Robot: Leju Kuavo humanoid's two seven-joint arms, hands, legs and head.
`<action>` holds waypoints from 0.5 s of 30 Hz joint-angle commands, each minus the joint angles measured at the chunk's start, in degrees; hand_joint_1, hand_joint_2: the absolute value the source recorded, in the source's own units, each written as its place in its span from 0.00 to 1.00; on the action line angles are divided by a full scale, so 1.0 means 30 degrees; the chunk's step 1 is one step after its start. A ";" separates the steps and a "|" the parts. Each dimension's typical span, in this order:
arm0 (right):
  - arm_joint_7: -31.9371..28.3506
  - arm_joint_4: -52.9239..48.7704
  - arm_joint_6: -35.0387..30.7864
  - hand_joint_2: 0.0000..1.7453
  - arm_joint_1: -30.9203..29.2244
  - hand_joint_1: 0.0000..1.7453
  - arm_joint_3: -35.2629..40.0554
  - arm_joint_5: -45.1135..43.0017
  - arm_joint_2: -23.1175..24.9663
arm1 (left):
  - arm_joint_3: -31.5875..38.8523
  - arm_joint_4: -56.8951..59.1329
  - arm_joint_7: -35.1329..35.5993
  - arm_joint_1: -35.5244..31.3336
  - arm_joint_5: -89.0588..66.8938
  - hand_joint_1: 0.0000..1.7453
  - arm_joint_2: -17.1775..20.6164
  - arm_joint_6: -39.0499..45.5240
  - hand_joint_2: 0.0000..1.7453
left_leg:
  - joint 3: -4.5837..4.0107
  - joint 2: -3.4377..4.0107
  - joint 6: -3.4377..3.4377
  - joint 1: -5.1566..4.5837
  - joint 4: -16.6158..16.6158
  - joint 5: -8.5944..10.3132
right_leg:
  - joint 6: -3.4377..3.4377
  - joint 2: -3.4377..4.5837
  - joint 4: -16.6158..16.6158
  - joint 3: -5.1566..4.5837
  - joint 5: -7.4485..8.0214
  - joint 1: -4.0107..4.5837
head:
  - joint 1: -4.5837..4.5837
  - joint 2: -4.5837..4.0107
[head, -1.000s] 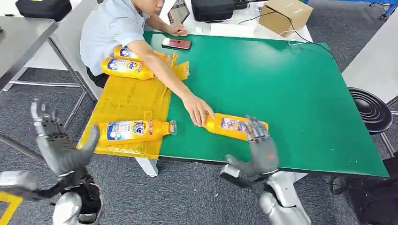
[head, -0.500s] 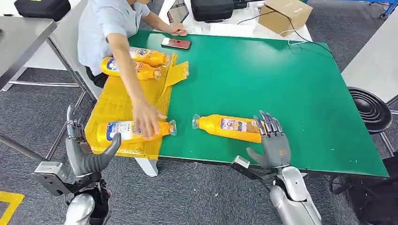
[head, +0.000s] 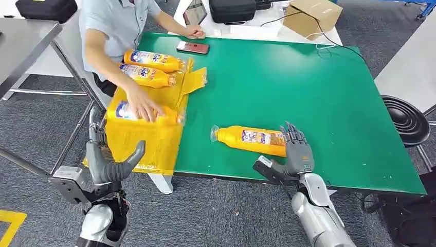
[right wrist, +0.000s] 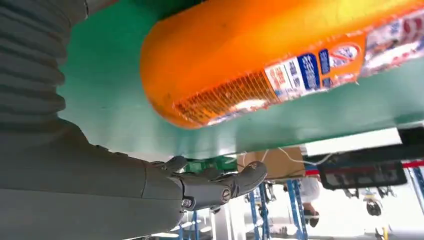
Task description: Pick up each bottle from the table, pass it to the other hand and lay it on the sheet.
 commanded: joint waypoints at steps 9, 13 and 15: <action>-0.0146 0.5433 -0.0449 1.00 -0.2945 0.00 -0.0861 -0.0172 0.0518 | -0.1054 0.2578 0.0417 -0.1886 0.0104 0.00 0.0686 -0.0240 1.00 | 0.0080 0.0013 -0.0009 -0.0004 -0.0015 -0.0026 | -0.0024 -0.0009 -0.0014 0.0078 -0.0028 0.0002 | -0.0007 0.0000; -0.0030 0.5903 -0.0402 1.00 -0.3217 0.00 -0.0907 -0.0142 0.0494 | -0.1136 0.2730 0.0452 -0.2098 0.0113 0.00 0.0759 -0.0298 1.00 | 0.0145 0.0019 -0.0017 0.0002 -0.0016 -0.0053 | -0.0038 -0.0013 -0.0015 0.0142 -0.0055 0.0010 | 0.0000 0.0000; 0.0192 0.6245 -0.0437 1.00 -0.3409 0.00 -0.0954 -0.0061 0.0433 | -0.1198 0.2876 0.0529 -0.2209 0.0167 0.00 0.0784 -0.0378 1.00 | 0.0122 0.0021 -0.0015 -0.0001 -0.0016 -0.0045 | -0.0033 -0.0007 -0.0013 0.0119 -0.0046 0.0006 | -0.0007 0.0000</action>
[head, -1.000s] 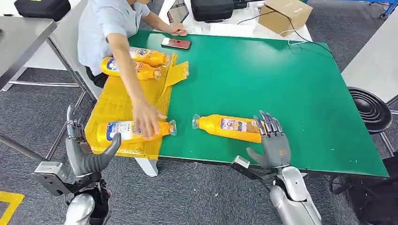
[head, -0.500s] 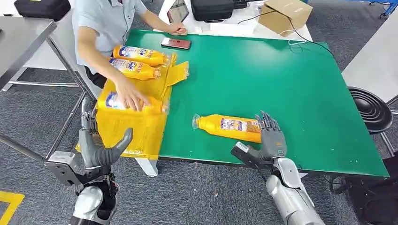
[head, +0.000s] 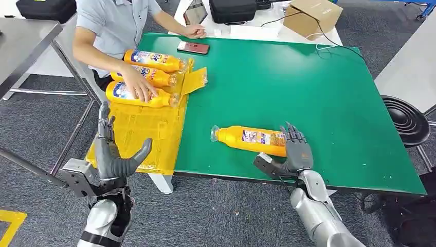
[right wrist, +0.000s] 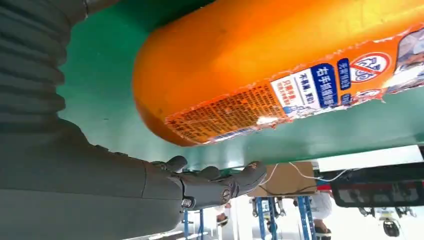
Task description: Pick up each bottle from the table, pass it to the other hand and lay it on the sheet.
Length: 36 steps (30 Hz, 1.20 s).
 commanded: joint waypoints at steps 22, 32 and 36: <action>-0.1938 0.4858 0.3490 1.00 -0.3018 0.97 -0.0811 -0.1162 0.0444 | -0.1664 0.3903 0.0399 -0.3115 0.0619 0.00 0.0496 -0.0684 1.00 | 0.0102 0.0010 -0.0013 0.0003 -0.0012 -0.0031 | -0.0025 -0.0015 -0.0012 0.0097 -0.0033 0.0011 | 0.0001 0.0000; -0.1997 0.5086 0.4058 1.00 -0.2957 0.92 -0.0834 -0.1308 0.0552 | -0.1817 0.4307 0.0455 -0.3356 0.0738 0.00 0.0448 -0.0773 1.00 | 0.0079 0.0008 -0.0011 0.0005 -0.0010 -0.0017 | -0.0019 -0.0014 -0.0011 0.0072 -0.0019 0.0015 | 0.0000 0.0000; -0.0917 0.5495 0.4349 1.00 -0.2771 0.89 -0.0459 -0.0770 0.0396 | -0.1824 0.4529 0.0562 -0.3392 0.0942 0.00 0.0484 -0.0878 1.00 | 0.0183 0.0004 -0.0017 0.0007 -0.0016 -0.0052 | -0.0036 -0.0034 -0.0019 0.0174 -0.0058 0.0022 | 0.0007 0.0000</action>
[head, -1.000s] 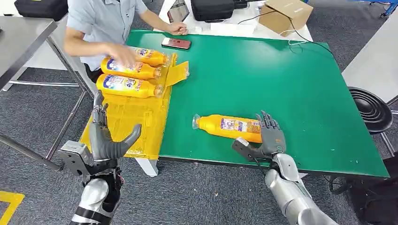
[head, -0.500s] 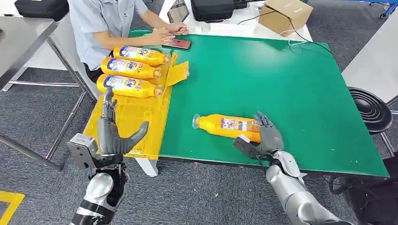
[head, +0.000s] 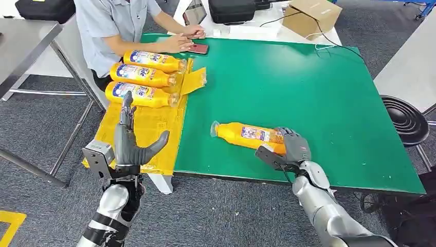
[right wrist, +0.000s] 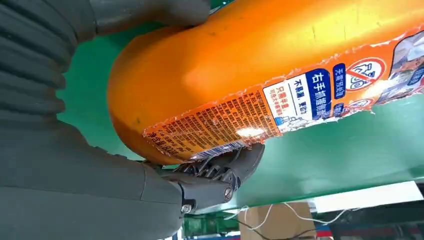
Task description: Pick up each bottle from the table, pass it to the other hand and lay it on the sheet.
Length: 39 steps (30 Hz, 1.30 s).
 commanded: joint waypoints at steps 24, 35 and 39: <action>-0.6146 -0.6758 0.3875 1.00 0.2671 1.00 -0.1832 -1.2340 0.2482 | 0.0752 0.6097 0.3428 -0.1211 0.9741 0.00 0.0015 -0.4082 1.00 | 0.0120 0.0028 -0.0016 -0.0010 -0.0012 -0.0043 | -0.0032 0.0002 -0.0001 0.0132 -0.0045 -0.0005 | 0.0000 0.0000; -0.6518 -0.6873 0.6699 1.00 0.3189 1.00 0.2431 -1.2471 0.2915 | 0.0034 0.3259 -0.0044 0.0664 0.6394 0.00 0.0225 -0.9318 1.00 | 0.0096 0.0057 -0.0013 -0.0003 -0.0013 -0.0046 | -0.0026 0.0038 -0.0008 0.0097 -0.0030 0.0011 | 0.0000 0.0000; -0.6307 -0.6890 0.7612 1.00 0.3562 1.00 0.4790 -1.1973 0.3198 | -0.0046 0.2538 -0.0579 0.0677 0.6025 0.00 -0.0218 -0.9108 1.00 | 0.0134 0.0058 -0.0021 0.0007 -0.0001 -0.0070 | -0.0037 0.0027 -0.0001 0.0134 -0.0056 0.0021 | 0.0007 0.0000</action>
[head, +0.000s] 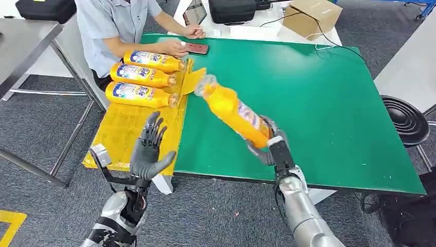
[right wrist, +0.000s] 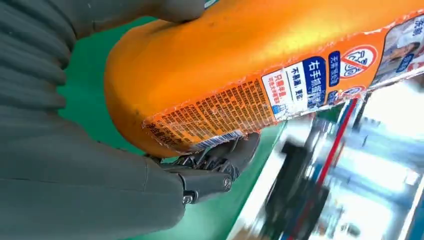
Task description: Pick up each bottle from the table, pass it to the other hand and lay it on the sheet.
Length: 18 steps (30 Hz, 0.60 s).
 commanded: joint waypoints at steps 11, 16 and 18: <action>-0.1472 -0.2652 0.2651 1.00 0.1669 1.00 0.7162 -0.0576 0.0397 | -0.1063 -0.0768 0.0853 -0.0021 0.1871 0.00 -0.0780 -0.0693 1.00 | 0.0137 0.0012 -0.0015 0.0011 0.0000 -0.0072 | -0.0037 -0.0019 -0.0008 0.0140 -0.0077 0.0010 | -0.0007 0.0000; -0.1472 -0.2133 0.2233 1.00 0.1309 1.00 0.7642 -0.0935 0.0486 | -0.2255 -0.1384 0.1491 0.0030 0.3298 0.00 -0.0413 -0.2616 1.00 | 0.0086 0.0016 -0.0015 0.0007 -0.0009 -0.0051 | -0.0030 0.0000 -0.0012 0.0090 -0.0051 0.0003 | 0.0000 0.0000; -0.1472 -0.1833 0.2034 1.00 0.1118 1.00 0.7384 -0.1140 0.0584 | -0.2663 -0.1438 0.1665 -0.0029 0.3101 0.00 -0.0192 -0.2758 1.00 | 0.0033 0.0001 -0.0009 0.0002 -0.0013 -0.0020 | -0.0019 -0.0009 -0.0014 0.0035 -0.0023 -0.0002 | -0.0007 0.0000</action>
